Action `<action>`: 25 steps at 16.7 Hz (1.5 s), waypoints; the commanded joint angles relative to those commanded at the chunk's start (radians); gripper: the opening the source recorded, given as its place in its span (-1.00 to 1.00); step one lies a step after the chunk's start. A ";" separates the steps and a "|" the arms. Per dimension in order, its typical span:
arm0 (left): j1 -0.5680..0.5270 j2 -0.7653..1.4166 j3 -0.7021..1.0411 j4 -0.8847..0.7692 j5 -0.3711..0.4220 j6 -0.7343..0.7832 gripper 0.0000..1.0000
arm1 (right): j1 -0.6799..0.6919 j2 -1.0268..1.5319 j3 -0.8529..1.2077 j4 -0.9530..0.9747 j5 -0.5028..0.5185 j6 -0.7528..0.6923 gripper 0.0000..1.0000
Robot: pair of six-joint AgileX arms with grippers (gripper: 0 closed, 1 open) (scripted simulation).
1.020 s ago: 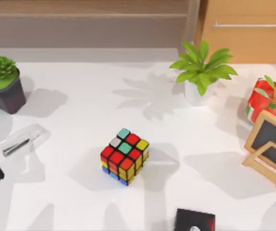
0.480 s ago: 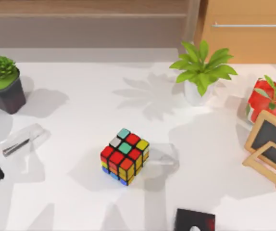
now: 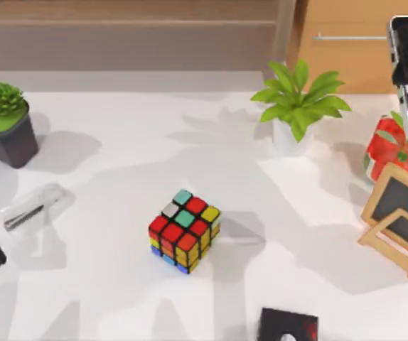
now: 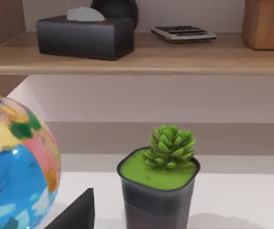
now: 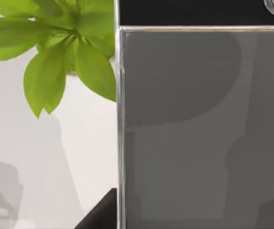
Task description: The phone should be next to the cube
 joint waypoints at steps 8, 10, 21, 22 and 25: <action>0.000 0.000 0.000 0.000 0.000 0.000 1.00 | 0.350 0.144 0.021 -0.099 0.027 0.398 -1.00; 0.000 0.000 0.000 0.000 0.000 0.000 1.00 | 0.407 0.192 0.015 -0.115 0.054 0.469 -1.00; 0.000 0.000 0.000 0.000 0.000 0.000 1.00 | 0.474 0.327 -0.003 -0.131 0.161 0.605 -1.00; 0.000 0.000 0.000 0.000 0.000 0.000 1.00 | 0.474 0.327 -0.003 -0.131 0.161 0.605 -1.00; 0.000 0.000 0.000 0.000 0.000 0.000 1.00 | 0.472 0.323 -0.001 -0.129 0.158 0.606 -1.00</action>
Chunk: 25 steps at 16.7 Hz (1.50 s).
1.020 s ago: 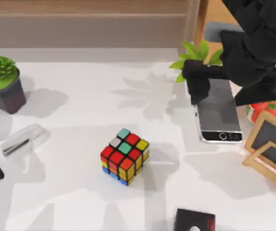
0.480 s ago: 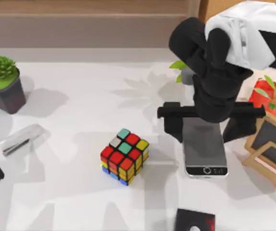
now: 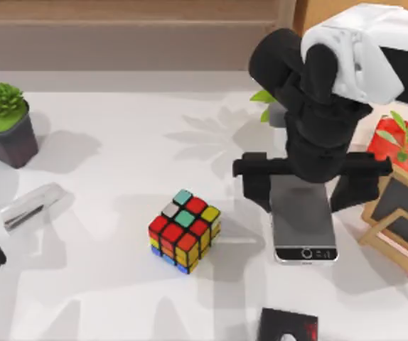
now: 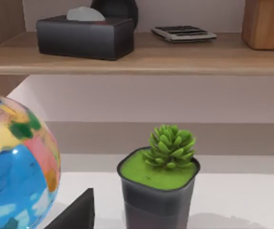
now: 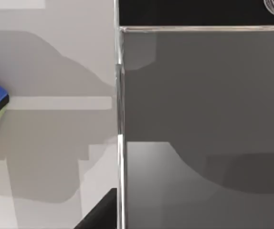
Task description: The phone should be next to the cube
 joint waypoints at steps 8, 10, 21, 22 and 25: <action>0.000 0.000 0.000 0.000 0.000 0.000 1.00 | 0.037 0.000 -0.030 0.048 -0.049 -0.003 -1.00; 0.000 0.000 0.000 0.000 0.000 0.000 1.00 | 0.043 0.002 -0.044 0.064 -0.069 -0.003 -1.00; 0.000 0.000 0.000 0.000 0.000 0.000 1.00 | 0.024 0.025 -0.099 0.166 -0.055 0.002 -1.00; 0.000 0.000 0.000 0.000 0.000 0.000 1.00 | 0.020 0.031 -0.104 0.174 -0.041 0.002 -1.00; 0.000 0.000 0.000 0.000 0.000 0.000 1.00 | 0.008 0.054 -0.125 0.193 -0.005 0.003 -1.00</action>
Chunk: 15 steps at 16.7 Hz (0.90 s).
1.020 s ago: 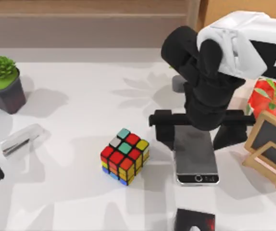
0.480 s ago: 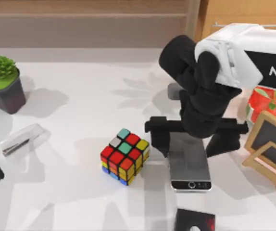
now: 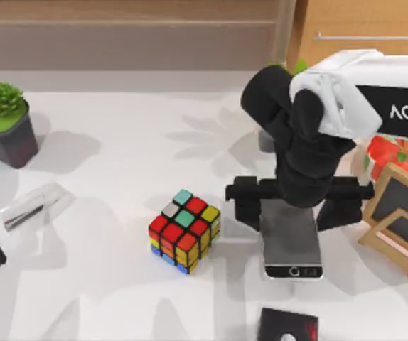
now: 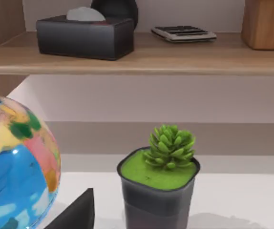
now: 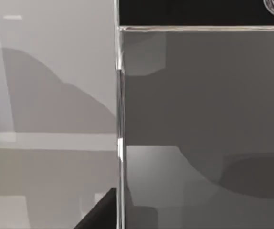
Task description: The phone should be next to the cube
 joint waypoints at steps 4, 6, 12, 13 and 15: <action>0.000 0.000 0.000 0.000 0.000 0.000 1.00 | -0.003 0.014 -0.013 0.004 0.008 0.000 -1.00; 0.000 0.000 0.000 0.000 0.000 0.000 1.00 | -0.003 0.014 -0.013 0.004 0.008 0.000 -1.00; 0.000 0.000 0.000 0.000 0.000 0.000 1.00 | -0.003 0.014 -0.013 0.004 0.008 0.000 -0.10; 0.000 0.000 0.000 0.000 0.000 0.000 1.00 | -0.003 0.014 -0.013 0.004 0.008 0.000 0.06; 0.000 0.000 0.000 0.000 0.000 0.000 1.00 | -0.003 0.014 -0.013 0.004 0.008 0.000 0.36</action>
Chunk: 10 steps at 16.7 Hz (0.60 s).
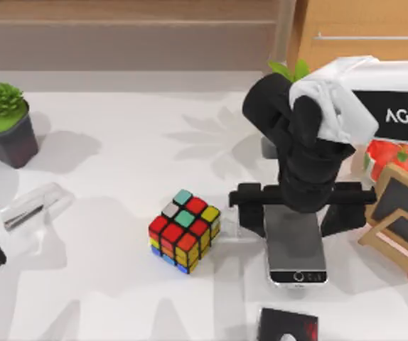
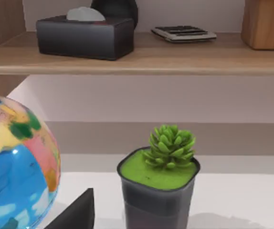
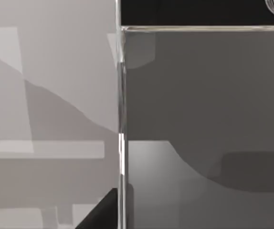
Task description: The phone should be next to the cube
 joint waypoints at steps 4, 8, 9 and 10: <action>0.000 0.000 0.000 0.000 0.000 0.000 1.00 | 0.000 0.000 0.000 0.000 0.000 0.000 0.96; 0.000 0.000 0.000 0.000 0.000 0.000 1.00 | 0.000 0.000 0.000 0.000 0.000 0.000 1.00; 0.000 0.000 0.000 0.000 0.000 0.000 1.00 | 0.000 0.000 0.000 0.000 0.000 0.000 1.00; 0.000 0.000 0.000 0.000 0.000 0.000 1.00 | 0.000 0.000 0.000 0.000 0.000 0.000 1.00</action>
